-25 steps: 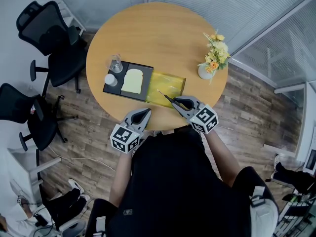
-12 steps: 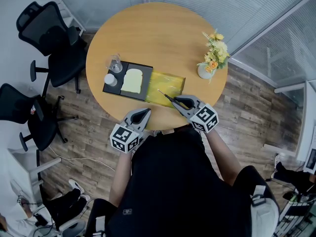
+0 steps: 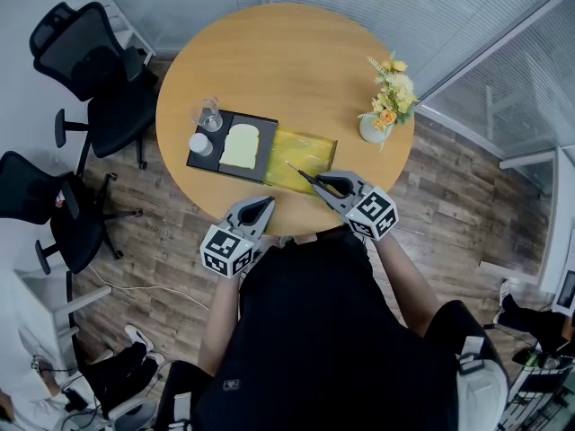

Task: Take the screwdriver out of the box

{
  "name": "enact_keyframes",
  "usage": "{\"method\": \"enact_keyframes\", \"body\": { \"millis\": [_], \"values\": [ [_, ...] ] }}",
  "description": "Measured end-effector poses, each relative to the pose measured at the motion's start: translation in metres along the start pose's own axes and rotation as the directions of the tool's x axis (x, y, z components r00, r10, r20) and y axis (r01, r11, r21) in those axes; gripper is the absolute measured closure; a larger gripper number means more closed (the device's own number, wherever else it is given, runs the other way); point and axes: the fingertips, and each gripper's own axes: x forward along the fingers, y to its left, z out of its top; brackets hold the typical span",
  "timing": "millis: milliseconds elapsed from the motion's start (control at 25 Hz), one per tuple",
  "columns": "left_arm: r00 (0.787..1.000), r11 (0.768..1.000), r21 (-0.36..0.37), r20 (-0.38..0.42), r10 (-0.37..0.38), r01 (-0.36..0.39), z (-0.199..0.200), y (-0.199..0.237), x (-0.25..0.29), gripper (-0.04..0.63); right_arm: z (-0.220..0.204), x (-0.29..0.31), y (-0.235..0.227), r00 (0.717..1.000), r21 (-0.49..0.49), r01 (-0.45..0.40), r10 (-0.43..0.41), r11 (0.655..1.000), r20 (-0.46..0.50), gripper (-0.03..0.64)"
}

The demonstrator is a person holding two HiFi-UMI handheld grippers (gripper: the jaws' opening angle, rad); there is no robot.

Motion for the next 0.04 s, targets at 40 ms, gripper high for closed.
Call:
{"method": "enact_keyframes", "body": {
  "millis": [40],
  "values": [
    [1.000,1.000,-0.001,-0.001,0.000,0.000,-0.0003,0.0001,0.0006,0.589,0.0004,0.0005,-0.0005,1.000,-0.001,-0.001,0.001,1.000,0.002,0.565]
  ]
}}
